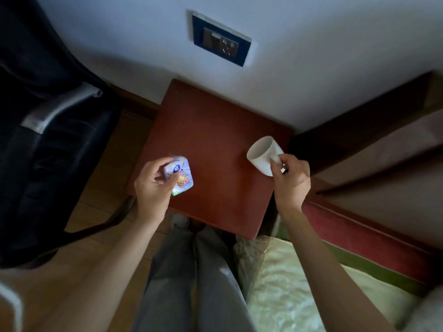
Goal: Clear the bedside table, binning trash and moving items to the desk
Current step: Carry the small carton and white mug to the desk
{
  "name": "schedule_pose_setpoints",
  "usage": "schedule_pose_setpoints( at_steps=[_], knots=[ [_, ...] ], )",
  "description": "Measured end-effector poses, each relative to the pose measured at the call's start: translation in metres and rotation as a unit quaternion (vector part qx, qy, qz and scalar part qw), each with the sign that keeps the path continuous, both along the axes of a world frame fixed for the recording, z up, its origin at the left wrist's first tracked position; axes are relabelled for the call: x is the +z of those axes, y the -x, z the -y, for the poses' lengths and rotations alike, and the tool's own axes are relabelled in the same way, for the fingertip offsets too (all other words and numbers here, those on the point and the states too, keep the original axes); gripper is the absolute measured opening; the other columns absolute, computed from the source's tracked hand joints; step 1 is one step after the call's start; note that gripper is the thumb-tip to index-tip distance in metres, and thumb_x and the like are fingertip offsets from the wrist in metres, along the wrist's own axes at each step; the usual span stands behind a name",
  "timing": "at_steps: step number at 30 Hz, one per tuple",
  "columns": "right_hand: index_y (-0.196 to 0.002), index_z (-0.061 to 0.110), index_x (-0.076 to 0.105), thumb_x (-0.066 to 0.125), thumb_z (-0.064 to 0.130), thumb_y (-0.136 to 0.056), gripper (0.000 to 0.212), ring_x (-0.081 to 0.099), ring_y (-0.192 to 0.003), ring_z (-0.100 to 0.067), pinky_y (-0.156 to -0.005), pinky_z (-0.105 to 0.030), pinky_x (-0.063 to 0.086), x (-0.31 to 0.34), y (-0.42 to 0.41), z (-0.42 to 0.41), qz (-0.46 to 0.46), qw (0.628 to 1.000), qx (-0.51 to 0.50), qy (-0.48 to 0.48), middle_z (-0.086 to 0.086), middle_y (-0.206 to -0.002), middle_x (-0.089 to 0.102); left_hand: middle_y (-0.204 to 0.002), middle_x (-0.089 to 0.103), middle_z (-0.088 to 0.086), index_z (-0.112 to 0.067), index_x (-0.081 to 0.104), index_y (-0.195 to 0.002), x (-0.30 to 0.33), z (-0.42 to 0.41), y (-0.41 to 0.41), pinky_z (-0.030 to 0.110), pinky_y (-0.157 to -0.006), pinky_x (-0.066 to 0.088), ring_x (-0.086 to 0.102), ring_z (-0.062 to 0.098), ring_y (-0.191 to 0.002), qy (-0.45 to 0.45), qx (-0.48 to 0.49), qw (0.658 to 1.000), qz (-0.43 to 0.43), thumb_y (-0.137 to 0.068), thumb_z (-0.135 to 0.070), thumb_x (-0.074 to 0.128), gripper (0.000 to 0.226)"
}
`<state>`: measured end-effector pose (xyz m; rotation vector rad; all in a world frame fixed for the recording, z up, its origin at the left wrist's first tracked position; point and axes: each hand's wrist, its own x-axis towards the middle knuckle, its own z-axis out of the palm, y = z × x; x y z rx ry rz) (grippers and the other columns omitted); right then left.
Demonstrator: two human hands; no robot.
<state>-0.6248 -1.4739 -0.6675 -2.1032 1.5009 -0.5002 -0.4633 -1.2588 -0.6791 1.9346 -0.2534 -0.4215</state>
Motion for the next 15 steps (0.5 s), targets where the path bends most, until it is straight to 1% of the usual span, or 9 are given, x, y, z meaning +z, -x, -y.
schedule_pose_setpoints(
  at_steps=[2,4,6,7,9,11,14,15],
  knots=[
    [-0.085,0.012,0.07,0.072,0.02,-0.079,0.01,0.052,-0.077,-0.009,-0.059,-0.014,0.027,0.023,0.007,-0.015,0.011,1.0,0.028,-0.004,0.0,-0.08,0.059,-0.107,0.065,0.006,-0.023,0.068,-0.103,0.027,-0.008,0.007,0.025,-0.072,0.054,0.067,0.016,-0.088,0.025,0.02,0.999,-0.023,-0.076,0.003,0.072,0.038],
    [-0.084,0.011,0.07,0.074,0.019,-0.079,0.009,0.054,-0.07,-0.012,-0.058,-0.013,0.031,0.046,0.013,-0.029,0.023,0.998,0.059,-0.006,0.003,-0.077,0.058,-0.109,0.066,0.005,-0.029,0.068,-0.1,0.055,-0.019,0.014,0.028,-0.074,0.054,0.067,0.017,-0.091,0.044,0.04,0.997,-0.045,-0.075,0.003,0.072,0.041],
    [-0.082,0.011,0.07,0.073,0.019,-0.08,0.009,0.056,-0.064,-0.015,-0.056,-0.012,0.036,0.069,0.017,-0.046,0.039,0.993,0.106,-0.016,0.005,-0.074,0.059,-0.11,0.067,0.004,-0.027,0.068,-0.1,0.082,-0.034,0.022,0.029,-0.076,0.055,0.068,0.015,-0.094,0.059,0.061,0.993,-0.076,-0.074,0.004,0.072,0.041],
    [-0.081,0.011,0.069,0.073,0.019,-0.08,0.01,0.058,-0.062,-0.016,-0.056,-0.015,0.04,0.08,0.017,-0.055,0.044,0.99,0.129,-0.018,0.004,-0.073,0.06,-0.11,0.068,0.003,-0.025,0.068,-0.1,0.095,-0.043,0.025,0.028,-0.076,0.055,0.068,0.015,-0.095,0.069,0.071,0.991,-0.093,-0.074,0.005,0.072,0.039],
    [-0.079,0.011,0.068,0.074,0.019,-0.078,0.01,0.059,-0.06,-0.016,-0.052,-0.026,0.046,0.1,0.017,-0.076,0.051,0.985,0.167,-0.019,0.005,-0.07,0.061,-0.109,0.07,0.0,-0.02,0.069,-0.101,0.121,-0.064,0.033,0.027,-0.075,0.056,0.068,0.015,-0.098,0.077,0.082,0.987,-0.111,-0.075,0.006,0.071,0.037],
    [-0.079,0.012,0.068,0.074,0.018,-0.076,0.01,0.059,-0.058,-0.017,-0.051,-0.029,0.048,0.12,0.015,-0.099,0.061,0.976,0.206,-0.027,0.007,-0.069,0.058,-0.109,0.07,-0.002,-0.018,0.068,-0.102,0.144,-0.088,0.04,0.029,-0.077,0.056,0.067,0.016,-0.101,0.075,0.097,0.986,-0.112,-0.075,0.005,0.072,0.035],
    [-0.077,0.012,0.068,0.073,0.02,-0.074,0.009,0.056,-0.057,-0.013,-0.055,-0.015,0.041,0.148,0.009,-0.139,0.073,0.96,0.271,-0.017,0.007,-0.069,0.06,-0.107,0.07,-0.006,-0.021,0.068,-0.099,0.174,-0.127,0.052,0.03,-0.079,0.056,0.066,0.012,-0.101,0.073,0.133,0.984,-0.098,-0.075,0.005,0.071,0.036],
    [-0.077,0.013,0.068,0.072,0.021,-0.074,0.009,0.055,-0.057,-0.011,-0.056,-0.012,0.039,0.158,0.007,-0.153,0.076,0.954,0.291,-0.019,0.006,-0.07,0.061,-0.106,0.07,-0.006,-0.022,0.069,-0.099,0.183,-0.142,0.057,0.03,-0.079,0.056,0.066,0.011,-0.1,0.074,0.145,0.982,-0.093,-0.075,0.005,0.071,0.036]
  ],
)
